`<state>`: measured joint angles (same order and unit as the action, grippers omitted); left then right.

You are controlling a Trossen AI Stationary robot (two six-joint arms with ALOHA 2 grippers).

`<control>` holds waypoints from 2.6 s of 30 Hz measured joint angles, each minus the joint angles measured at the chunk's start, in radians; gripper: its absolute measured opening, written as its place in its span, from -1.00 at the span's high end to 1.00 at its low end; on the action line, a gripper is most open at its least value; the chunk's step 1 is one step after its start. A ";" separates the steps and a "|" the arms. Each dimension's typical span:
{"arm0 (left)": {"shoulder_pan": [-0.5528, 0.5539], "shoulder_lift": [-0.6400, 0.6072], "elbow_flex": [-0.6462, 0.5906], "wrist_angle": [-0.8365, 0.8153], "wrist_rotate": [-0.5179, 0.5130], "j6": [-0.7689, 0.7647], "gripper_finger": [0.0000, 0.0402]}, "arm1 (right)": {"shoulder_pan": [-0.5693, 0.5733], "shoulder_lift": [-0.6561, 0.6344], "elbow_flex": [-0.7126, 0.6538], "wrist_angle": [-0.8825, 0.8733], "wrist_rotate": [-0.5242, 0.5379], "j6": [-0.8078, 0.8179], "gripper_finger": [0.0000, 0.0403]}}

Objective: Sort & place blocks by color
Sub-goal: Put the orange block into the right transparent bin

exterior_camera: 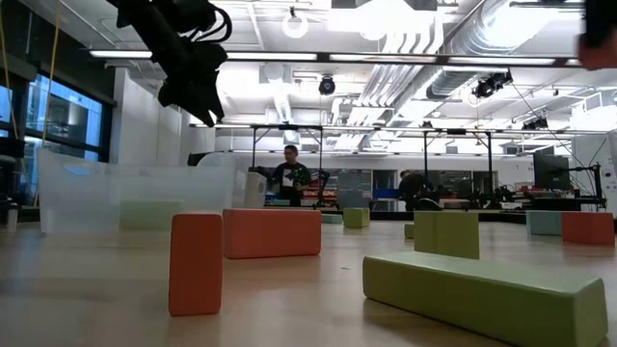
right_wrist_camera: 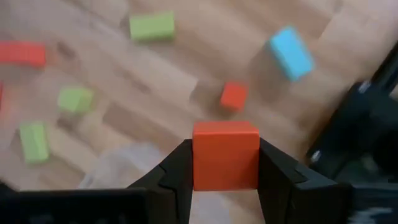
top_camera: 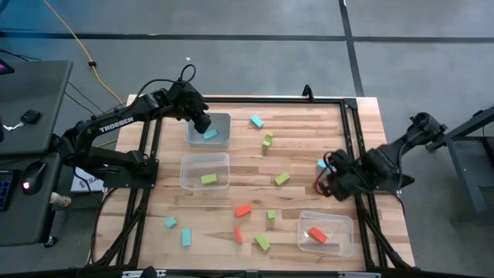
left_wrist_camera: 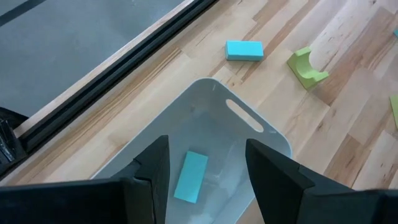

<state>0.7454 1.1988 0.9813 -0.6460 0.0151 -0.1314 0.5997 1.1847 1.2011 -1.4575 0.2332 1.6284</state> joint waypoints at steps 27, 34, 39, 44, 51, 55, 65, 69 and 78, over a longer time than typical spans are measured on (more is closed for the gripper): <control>0.000 0.000 0.000 0.007 0.000 -0.025 0.21 | 0.326 0.317 -0.091 0.464 -0.312 0.361 0.44; 0.000 0.000 0.000 0.008 0.000 -0.024 0.21 | 0.323 0.424 -0.091 0.468 -0.356 0.391 0.44; 0.000 0.000 0.000 0.008 0.000 -0.026 0.21 | 0.303 0.472 -0.091 0.465 -0.361 0.391 0.44; 0.000 0.000 0.000 0.008 0.000 -0.025 0.21 | 0.287 0.512 -0.091 0.453 -0.361 0.390 0.44; 0.000 0.000 0.000 0.008 0.000 -0.024 0.21 | 0.284 0.557 -0.091 0.449 -0.414 0.391 0.44; 0.000 0.000 0.000 0.007 0.000 -0.024 0.21 | 0.284 0.574 -0.091 0.450 -0.418 0.390 0.37; 0.000 0.000 0.000 0.007 0.000 -0.023 0.21 | 0.284 0.603 -0.091 0.461 -0.427 0.381 0.30; 0.000 0.000 0.000 0.007 0.000 -0.023 0.21 | 0.284 0.603 -0.091 0.461 -0.439 0.380 0.30; 0.000 0.000 0.000 0.007 0.000 -0.023 0.21 | 0.284 0.603 -0.091 0.460 -0.473 0.388 0.08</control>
<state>0.7456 1.1992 0.9813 -0.6388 0.0151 -0.1543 0.8833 1.7882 1.1102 -0.9980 -0.2395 2.0162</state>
